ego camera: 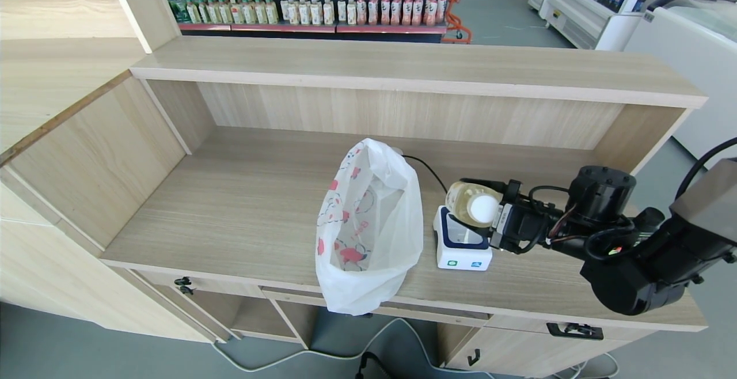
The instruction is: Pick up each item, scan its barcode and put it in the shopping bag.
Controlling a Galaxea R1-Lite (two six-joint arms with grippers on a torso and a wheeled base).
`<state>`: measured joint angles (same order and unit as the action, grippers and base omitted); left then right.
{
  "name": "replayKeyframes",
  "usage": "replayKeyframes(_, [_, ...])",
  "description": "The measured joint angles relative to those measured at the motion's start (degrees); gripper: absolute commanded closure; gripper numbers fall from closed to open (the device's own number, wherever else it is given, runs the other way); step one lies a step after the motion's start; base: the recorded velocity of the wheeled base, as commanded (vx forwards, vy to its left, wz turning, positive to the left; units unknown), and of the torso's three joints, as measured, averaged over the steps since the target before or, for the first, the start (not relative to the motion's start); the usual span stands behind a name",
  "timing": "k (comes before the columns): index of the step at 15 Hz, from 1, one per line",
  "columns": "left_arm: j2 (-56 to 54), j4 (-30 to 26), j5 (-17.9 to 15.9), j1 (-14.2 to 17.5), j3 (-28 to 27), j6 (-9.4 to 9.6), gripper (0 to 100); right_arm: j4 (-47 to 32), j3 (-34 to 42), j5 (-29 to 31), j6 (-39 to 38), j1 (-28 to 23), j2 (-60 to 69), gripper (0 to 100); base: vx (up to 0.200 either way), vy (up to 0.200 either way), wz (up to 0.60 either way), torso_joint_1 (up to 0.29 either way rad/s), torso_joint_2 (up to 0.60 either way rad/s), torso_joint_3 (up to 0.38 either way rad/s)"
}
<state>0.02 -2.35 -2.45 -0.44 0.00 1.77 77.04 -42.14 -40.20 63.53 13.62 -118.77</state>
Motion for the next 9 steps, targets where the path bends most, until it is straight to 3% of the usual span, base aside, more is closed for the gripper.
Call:
replayKeyframes(3, [0.00,-0.02,-0.01,0.00,0.00,0.00,0,0.00,0.59,0.11,-2.29,0.02,0.28,100,0.000,0.000,0.00,0.000,0.00,0.000])
replayKeyframes(6, [0.00,0.00,-0.01,0.00,0.00,-0.02,0,-0.30,2.10,2.11,-11.30,0.18,4.04,100,0.000,0.000,0.00,0.000,0.00,0.000])
replayKeyframes(9, [0.00,-0.02,0.00,0.00,0.00,0.00,0,-3.23,5.10,13.52,-28.66,0.21,13.07,100,0.000,0.000,0.00,0.000,0.00,0.000])
